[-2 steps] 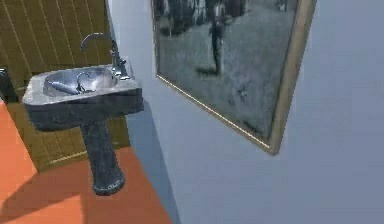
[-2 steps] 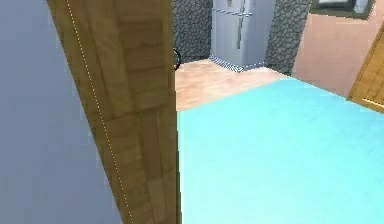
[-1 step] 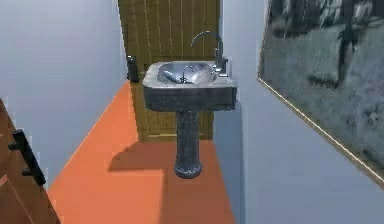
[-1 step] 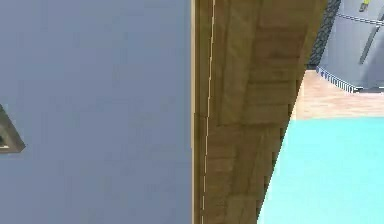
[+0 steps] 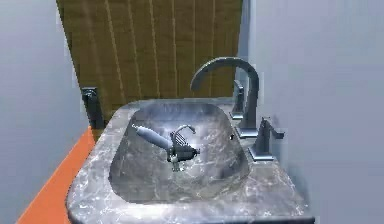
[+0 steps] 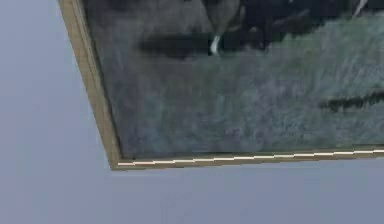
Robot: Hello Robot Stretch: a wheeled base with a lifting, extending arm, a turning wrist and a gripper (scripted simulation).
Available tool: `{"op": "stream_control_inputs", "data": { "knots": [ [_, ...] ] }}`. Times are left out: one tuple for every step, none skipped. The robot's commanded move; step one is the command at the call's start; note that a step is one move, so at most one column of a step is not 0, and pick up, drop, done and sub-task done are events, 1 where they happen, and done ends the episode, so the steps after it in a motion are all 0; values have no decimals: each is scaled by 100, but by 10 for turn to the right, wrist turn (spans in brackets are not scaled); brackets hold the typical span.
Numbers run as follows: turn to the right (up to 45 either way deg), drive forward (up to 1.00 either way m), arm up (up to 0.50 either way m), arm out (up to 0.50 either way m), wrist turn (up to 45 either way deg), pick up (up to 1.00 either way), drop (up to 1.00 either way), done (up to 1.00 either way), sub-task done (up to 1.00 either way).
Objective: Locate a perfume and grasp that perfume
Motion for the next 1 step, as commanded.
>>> {"op": "stream_control_inputs", "data": {
  "knots": [
    [-450,0,0,0,0,0,0,0,0]
  ]
}}
